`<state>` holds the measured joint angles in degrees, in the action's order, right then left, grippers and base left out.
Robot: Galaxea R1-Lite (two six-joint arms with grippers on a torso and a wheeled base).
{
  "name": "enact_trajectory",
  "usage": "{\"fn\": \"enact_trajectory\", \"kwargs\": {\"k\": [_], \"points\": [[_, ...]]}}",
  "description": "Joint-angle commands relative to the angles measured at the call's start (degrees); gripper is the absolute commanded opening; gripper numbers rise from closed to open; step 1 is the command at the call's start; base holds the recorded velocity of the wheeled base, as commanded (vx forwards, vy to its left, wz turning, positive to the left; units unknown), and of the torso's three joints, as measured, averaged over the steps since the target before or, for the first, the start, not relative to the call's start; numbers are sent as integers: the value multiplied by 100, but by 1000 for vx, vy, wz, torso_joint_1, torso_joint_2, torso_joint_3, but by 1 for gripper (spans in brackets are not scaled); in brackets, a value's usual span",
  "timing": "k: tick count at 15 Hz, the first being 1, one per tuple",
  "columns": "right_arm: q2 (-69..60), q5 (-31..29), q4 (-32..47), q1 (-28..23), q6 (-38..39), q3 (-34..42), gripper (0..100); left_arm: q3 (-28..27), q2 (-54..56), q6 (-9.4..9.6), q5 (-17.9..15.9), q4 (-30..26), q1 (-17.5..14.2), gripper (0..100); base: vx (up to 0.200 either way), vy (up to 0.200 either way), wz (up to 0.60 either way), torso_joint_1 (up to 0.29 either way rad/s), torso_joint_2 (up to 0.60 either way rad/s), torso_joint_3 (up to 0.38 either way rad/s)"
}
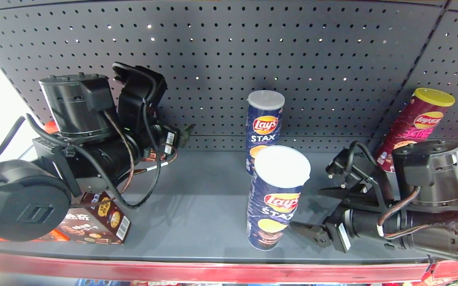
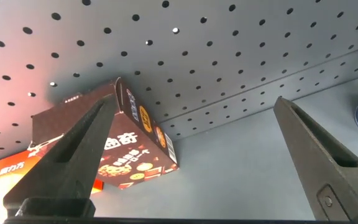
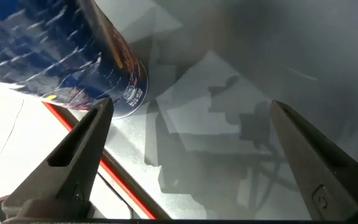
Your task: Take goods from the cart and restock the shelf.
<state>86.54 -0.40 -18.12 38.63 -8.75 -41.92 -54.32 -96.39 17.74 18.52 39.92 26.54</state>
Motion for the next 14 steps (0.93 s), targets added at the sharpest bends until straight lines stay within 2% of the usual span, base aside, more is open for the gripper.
{"fn": "enact_trajectory", "kwargs": {"k": [1,5,9,12,14], "points": [[-94,-4,-8,-31,5,35,100,9,15,-7,3,-2,0,100,0,0,0,0,0,0],[-841,-4,-8,-304,23,26,100,71,393,19,3,-72,18,100,0,0,0,0,0,0],[-1676,-56,-25,-304,32,53,100,255,1114,46,20,-99,36,100,0,0,0,0,0,0],[-2519,-127,-69,-277,32,237,100,871,2142,46,20,-90,71,100,0,0,0,0,0,0],[-3293,-92,-61,-286,23,606,100,1591,3021,46,3,-90,106,100,0,0,0,0,0,0]]}}
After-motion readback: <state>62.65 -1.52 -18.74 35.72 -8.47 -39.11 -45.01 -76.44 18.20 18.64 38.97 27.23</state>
